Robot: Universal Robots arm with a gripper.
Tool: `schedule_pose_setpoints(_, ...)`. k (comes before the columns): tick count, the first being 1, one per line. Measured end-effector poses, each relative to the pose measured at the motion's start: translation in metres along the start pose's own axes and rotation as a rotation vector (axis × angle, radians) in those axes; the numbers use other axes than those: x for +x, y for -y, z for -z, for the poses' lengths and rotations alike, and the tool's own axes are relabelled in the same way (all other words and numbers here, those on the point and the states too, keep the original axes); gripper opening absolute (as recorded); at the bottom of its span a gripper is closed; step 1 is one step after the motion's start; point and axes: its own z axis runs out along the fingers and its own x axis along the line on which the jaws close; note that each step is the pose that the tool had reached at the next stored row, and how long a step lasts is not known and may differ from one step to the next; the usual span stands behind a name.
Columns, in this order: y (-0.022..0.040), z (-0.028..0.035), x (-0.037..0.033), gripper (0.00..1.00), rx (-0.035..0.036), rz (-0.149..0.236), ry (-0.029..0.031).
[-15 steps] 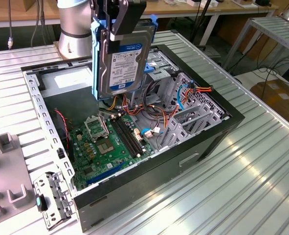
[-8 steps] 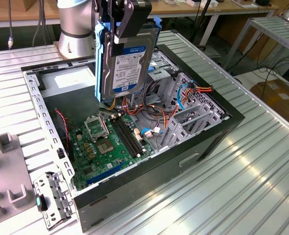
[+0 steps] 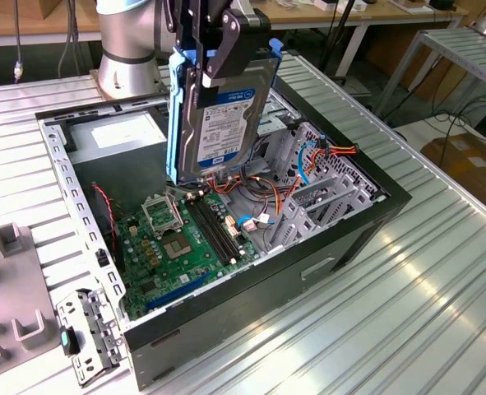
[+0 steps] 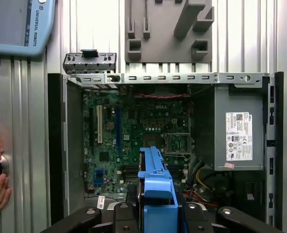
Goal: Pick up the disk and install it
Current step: 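Insert the disk into the insertion slot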
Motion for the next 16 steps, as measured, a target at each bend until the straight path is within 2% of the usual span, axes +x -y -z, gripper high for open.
schedule_pose_setpoints(2, 0.0020, -0.0005, 0.0045, 0.37, 0.0000, 0.000, 0.0000)
schedule_pose_setpoints(4, 0.0059, -0.0007, 0.0055, 0.37, 0.0000, 0.000, -0.0001)
schedule_pose_setpoints(6, 0.0139, -0.0013, 0.0065, 0.37, 0.0001, 0.000, 0.0002)
schedule_pose_setpoints(10, 0.0241, -0.0015, 0.0070, 0.37, 0.0000, 0.000, 0.0000)
schedule_pose_setpoints(16, 0.0254, -0.0016, 0.0090, 0.37, -0.0001, 0.000, -0.0001)
